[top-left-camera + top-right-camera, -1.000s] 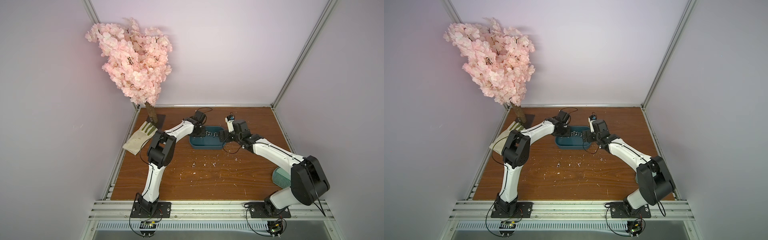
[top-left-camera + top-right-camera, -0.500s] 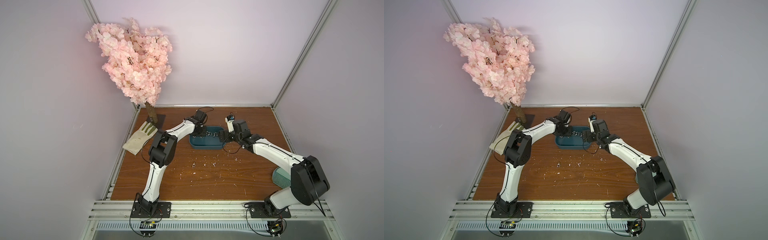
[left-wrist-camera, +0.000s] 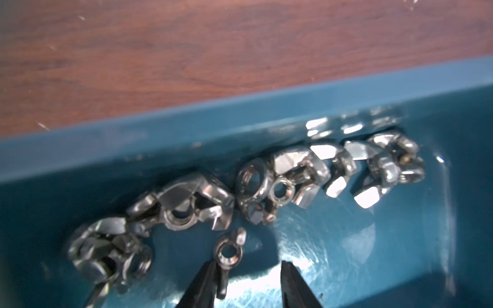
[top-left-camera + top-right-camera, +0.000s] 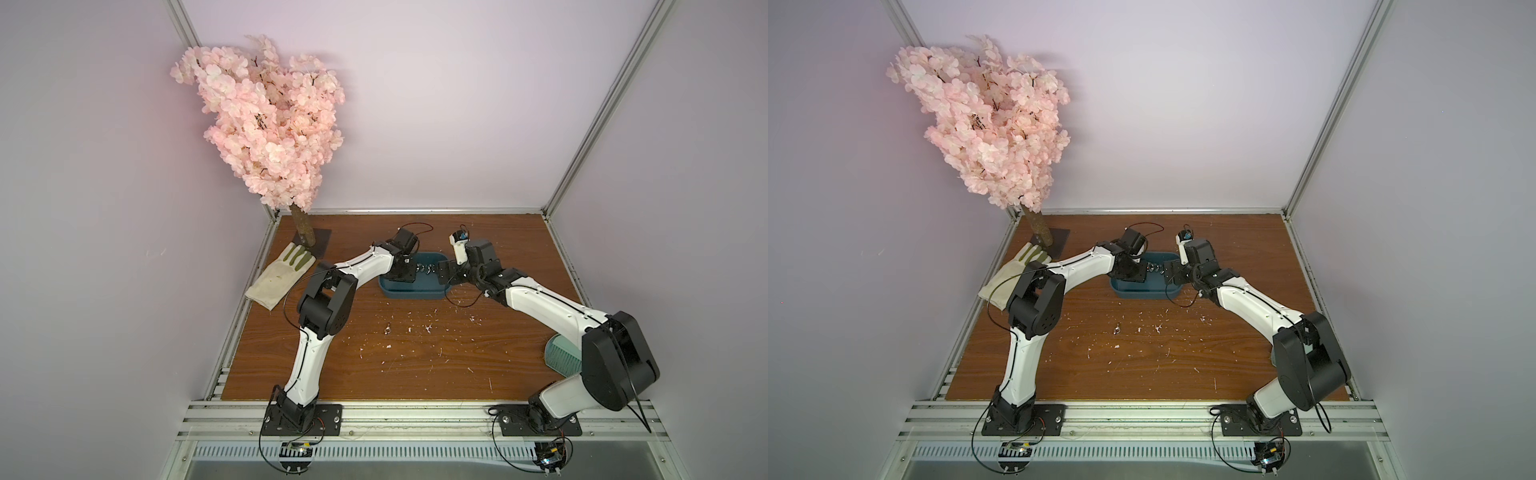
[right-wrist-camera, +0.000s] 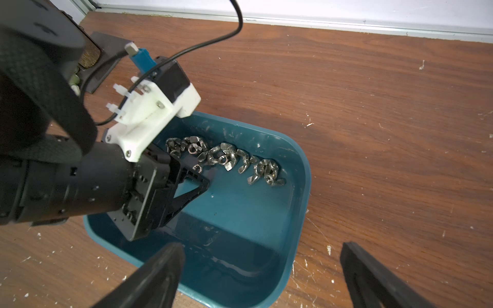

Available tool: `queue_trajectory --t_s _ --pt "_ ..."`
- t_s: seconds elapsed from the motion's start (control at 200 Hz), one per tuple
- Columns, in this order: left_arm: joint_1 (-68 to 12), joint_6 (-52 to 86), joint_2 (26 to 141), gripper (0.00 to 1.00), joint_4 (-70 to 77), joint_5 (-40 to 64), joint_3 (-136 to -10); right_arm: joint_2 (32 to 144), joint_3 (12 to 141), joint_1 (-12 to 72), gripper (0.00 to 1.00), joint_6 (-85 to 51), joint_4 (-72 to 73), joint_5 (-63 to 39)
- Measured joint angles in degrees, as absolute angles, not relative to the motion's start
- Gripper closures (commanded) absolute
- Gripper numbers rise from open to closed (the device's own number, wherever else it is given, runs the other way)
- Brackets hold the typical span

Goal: Take out the wing nut from the storage box
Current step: Pick up the wing nut from the storage box, then place the wing nut at the center of the board.

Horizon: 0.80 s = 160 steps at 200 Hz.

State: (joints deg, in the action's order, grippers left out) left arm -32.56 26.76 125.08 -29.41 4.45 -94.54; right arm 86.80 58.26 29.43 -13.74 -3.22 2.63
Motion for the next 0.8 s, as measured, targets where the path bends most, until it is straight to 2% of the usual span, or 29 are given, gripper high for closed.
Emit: queue_trajectory --t_s 0.39,0.475,0.56,0.621,0.801 --pt "-32.6 23.4 125.1 0.7 -29.4 0.9 -94.3 86.7 57.9 29.4 0.0 -14.0 -3.0 2.6" --pt "-32.6 23.0 125.1 0.81 -29.4 0.5 -94.3 86.7 57.7 29.4 0.01 -14.2 -3.0 2.6" --pt "-32.6 22.6 125.1 0.83 -29.5 0.2 -94.3 86.7 57.7 29.4 0.01 -14.2 -3.0 2.6" --pt "-32.6 22.5 125.1 0.91 -29.4 0.1 -94.3 86.7 57.7 29.4 0.01 -14.2 -3.0 2.6" --pt "-32.6 22.2 124.2 0.92 -29.5 -0.3 -93.4 86.6 57.6 29.4 0.0 -14.4 -2.9 2.4"
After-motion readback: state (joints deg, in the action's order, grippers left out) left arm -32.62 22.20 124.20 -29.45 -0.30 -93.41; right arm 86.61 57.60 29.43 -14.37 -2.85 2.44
